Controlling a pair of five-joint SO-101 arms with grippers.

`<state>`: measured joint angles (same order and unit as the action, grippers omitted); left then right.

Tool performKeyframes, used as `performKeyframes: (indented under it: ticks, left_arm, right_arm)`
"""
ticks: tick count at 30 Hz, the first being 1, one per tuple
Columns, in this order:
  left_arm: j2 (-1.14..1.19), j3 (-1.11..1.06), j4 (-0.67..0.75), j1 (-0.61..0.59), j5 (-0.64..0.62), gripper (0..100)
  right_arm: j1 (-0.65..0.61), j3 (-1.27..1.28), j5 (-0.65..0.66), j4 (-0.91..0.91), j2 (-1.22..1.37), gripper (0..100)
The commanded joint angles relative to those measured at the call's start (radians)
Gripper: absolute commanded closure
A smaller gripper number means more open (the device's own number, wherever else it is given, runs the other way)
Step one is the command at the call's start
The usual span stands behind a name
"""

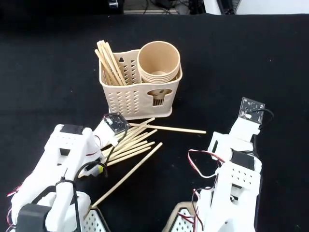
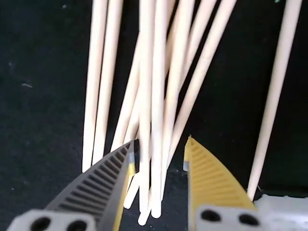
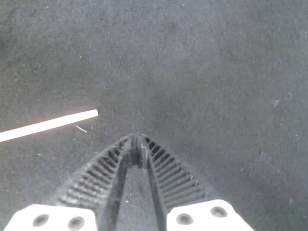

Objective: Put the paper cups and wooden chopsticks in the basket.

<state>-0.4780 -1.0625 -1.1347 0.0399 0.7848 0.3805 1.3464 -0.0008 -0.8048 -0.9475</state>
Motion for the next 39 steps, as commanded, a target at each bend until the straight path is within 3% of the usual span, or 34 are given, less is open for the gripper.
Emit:
performKeyframes:
  ticks: [1, 11, 16, 23, 32, 39]
  left_arm:
    - [0.009, 0.019, 0.015, 0.013, -0.006, 83]
    - [0.011, 0.019, 0.040, 0.013, -0.008, 83]
    - [0.002, -0.016, 0.043, 0.013, -0.009, 89]
    - [0.000, -0.016, 0.035, 0.013, -0.009, 90]
    - [0.000, 0.085, -0.150, 0.007, 0.044, 90]
    - [0.009, 0.090, -0.117, 0.007, 0.058, 89]
  right_arm:
    - [0.008, -0.007, 0.000, 0.018, -0.018, 98.3]
    - [0.008, -0.007, 0.000, 0.018, -0.018, 98.3]
    - [0.008, -0.007, 0.000, 0.018, -0.018, 98.3]
    - [0.008, -0.001, 0.000, 0.035, -0.016, 98.3]
    - [0.008, 0.008, 0.000, 0.052, -0.018, 98.3]
    - [0.008, 0.008, 0.000, 0.052, -0.018, 98.3]
